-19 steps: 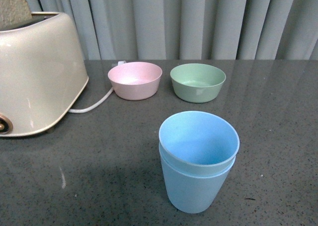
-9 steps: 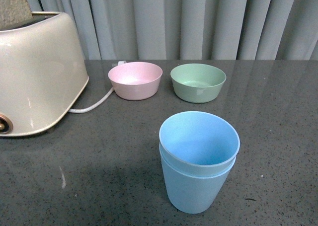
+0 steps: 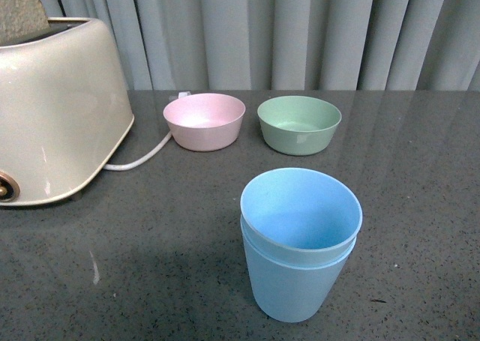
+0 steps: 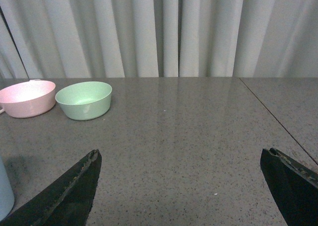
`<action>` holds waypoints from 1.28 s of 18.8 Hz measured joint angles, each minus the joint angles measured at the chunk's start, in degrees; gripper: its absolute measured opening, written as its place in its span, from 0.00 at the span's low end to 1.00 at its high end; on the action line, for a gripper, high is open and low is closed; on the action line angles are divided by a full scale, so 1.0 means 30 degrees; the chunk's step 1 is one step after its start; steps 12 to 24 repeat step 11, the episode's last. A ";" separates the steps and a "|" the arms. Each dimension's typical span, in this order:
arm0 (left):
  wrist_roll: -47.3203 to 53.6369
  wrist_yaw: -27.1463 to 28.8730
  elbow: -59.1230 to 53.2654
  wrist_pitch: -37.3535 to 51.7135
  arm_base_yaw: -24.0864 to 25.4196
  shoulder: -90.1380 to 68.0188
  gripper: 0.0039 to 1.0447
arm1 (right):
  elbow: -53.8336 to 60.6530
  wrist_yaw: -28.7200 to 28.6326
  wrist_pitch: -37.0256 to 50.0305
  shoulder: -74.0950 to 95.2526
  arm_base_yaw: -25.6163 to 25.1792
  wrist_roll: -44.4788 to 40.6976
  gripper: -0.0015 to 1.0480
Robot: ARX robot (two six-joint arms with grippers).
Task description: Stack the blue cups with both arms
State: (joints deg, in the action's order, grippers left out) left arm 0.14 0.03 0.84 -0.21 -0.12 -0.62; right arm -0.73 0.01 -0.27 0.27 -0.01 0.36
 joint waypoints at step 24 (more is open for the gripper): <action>-0.0007 0.0000 0.0000 0.0000 0.0000 0.0000 0.94 | 0.0000 0.0000 0.0000 0.0000 0.0000 0.0000 0.94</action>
